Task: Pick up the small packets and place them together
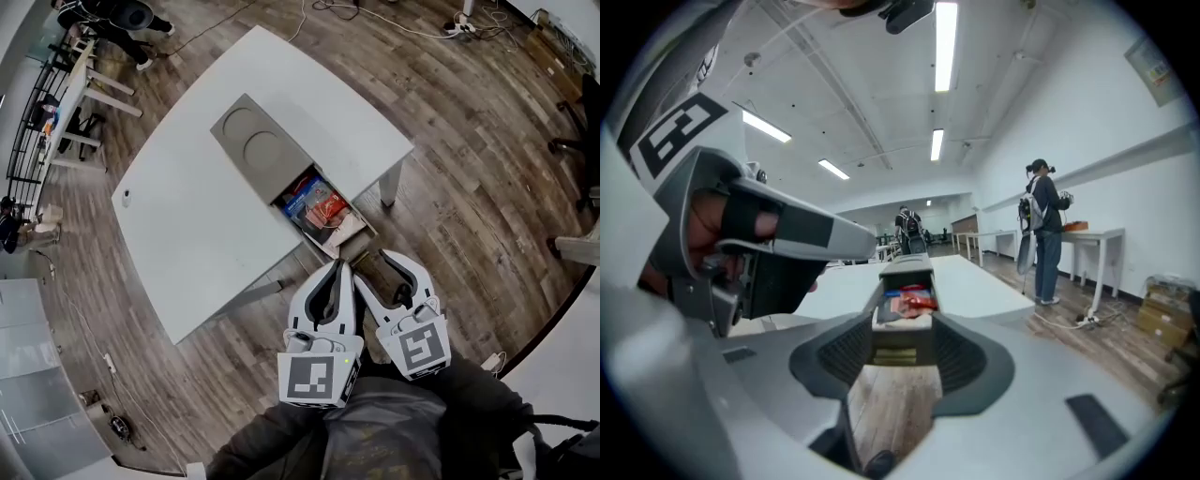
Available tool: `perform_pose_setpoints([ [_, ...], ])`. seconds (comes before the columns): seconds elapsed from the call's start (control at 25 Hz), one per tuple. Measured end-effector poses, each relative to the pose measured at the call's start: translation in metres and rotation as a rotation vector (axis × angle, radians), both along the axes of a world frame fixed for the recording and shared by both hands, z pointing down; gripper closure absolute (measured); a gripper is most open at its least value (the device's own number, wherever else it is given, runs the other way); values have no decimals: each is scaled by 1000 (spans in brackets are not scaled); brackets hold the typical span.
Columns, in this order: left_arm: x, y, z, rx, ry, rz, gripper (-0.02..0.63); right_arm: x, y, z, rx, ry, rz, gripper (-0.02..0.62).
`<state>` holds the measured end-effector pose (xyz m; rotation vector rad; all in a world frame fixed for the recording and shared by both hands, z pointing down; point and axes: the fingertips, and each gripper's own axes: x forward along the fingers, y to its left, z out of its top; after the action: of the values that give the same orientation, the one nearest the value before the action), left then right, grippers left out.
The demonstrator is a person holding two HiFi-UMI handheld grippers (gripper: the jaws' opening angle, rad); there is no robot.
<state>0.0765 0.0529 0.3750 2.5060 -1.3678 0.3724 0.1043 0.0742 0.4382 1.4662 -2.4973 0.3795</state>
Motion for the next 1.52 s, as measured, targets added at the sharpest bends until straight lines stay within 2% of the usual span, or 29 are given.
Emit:
perform_pose_setpoints([
  [0.28,-14,-19,-72,77,54,-28,603,-13,-40,-94,145,38,-43,407],
  [0.48,-36,-46,-131,209,88,-75,603,-33,-72,-163,291,57,-83,407],
  [0.56,-44,-54,-140,234,95,-93,603,-39,-82,-171,308,68,-96,407],
  [0.72,-57,-65,-137,225,98,-112,603,-54,-95,-167,291,77,-117,407],
  [0.96,-69,-79,-124,167,106,-124,603,-63,-107,-133,190,110,-119,407],
  [1.28,-78,-100,-89,54,121,-114,603,-66,-111,-43,-118,274,-124,407],
  [1.52,-87,-113,-56,-36,140,-107,603,-69,-113,4,-282,394,-147,407],
])
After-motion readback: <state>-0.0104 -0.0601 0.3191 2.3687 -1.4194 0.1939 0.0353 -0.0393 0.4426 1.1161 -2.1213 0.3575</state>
